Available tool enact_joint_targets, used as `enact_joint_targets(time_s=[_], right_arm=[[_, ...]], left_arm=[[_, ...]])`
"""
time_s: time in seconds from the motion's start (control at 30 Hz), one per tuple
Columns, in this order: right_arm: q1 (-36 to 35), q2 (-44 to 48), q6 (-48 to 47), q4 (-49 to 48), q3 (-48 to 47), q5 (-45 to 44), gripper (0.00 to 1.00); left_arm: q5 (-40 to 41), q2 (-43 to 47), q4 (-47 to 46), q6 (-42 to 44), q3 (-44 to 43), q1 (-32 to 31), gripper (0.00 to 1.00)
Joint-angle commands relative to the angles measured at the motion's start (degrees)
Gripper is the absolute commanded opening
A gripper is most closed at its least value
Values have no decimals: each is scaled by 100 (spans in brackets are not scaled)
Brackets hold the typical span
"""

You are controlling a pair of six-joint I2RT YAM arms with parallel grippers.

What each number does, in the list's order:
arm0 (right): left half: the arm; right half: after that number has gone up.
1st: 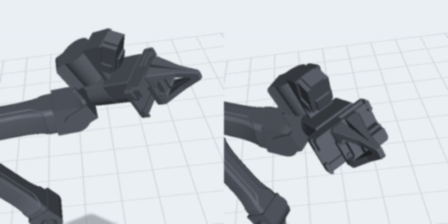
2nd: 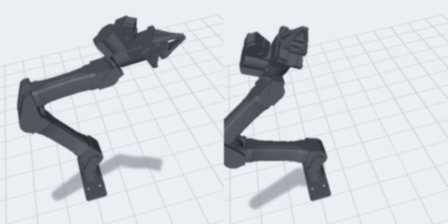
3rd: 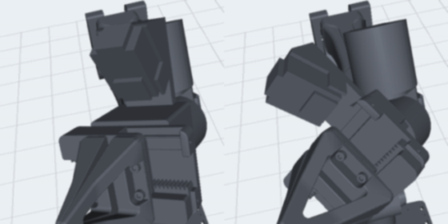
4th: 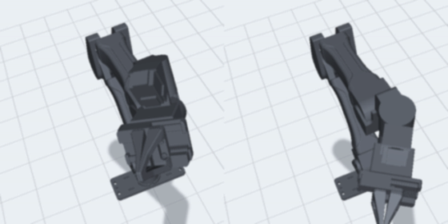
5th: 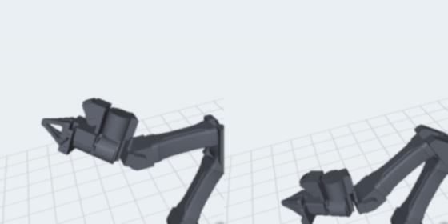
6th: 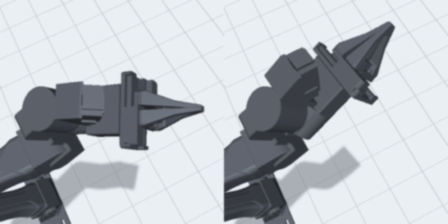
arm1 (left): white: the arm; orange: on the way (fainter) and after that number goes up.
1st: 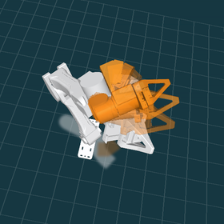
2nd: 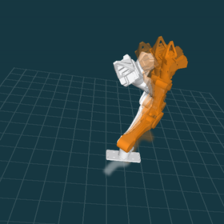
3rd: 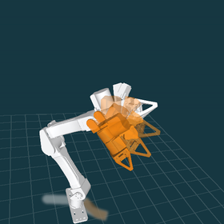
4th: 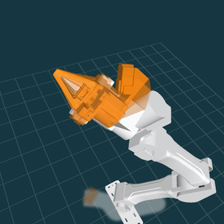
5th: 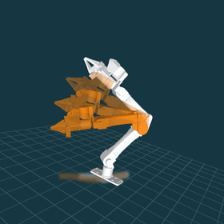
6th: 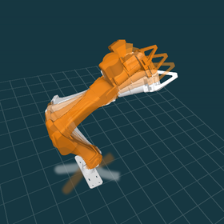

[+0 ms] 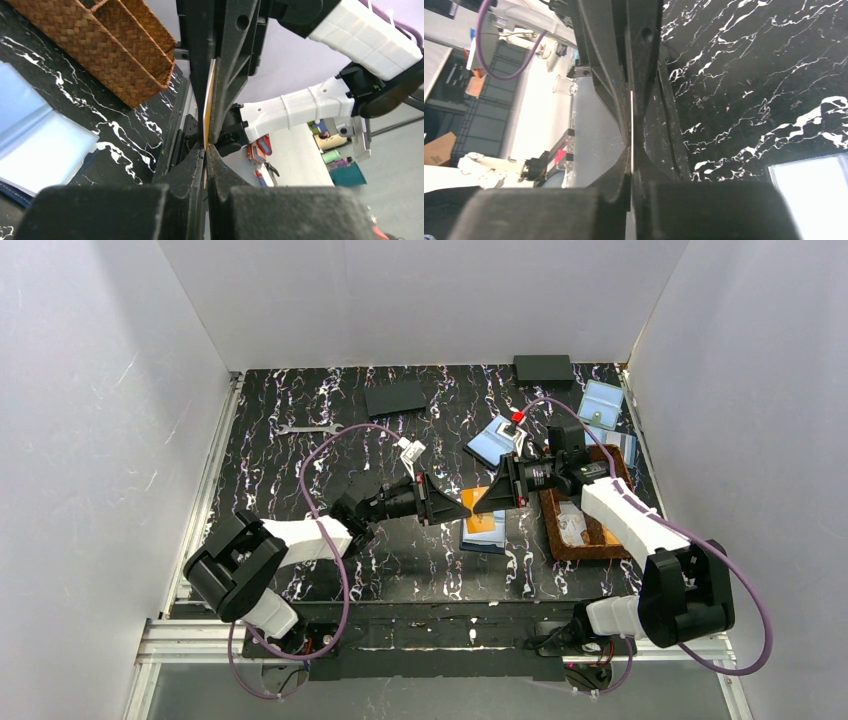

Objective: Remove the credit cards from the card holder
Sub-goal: Place the credit card in the storage box.

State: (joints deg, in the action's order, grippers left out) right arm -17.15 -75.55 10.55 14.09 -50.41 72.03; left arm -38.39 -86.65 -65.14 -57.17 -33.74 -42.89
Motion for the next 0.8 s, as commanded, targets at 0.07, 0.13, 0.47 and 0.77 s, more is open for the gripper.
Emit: enact_joint_targets(time_s=[0.07,0.13,0.47,0.77], right_arm=[[356,284,1056,-1597,115,626,1],[709,370,832,-1450,119,576,1],[2251,841,-3429,2944,-1272,-3142,1],[4022,846,-5290,4247,-1789,-4239,1]], left_arm=[[828,335,-6,32,294,18,35],[1016,596,10,-37,630,239,48],[174,1495,73,-909,1782,1756,98],[-33,1859,1242,-965,1463,1925,98]])
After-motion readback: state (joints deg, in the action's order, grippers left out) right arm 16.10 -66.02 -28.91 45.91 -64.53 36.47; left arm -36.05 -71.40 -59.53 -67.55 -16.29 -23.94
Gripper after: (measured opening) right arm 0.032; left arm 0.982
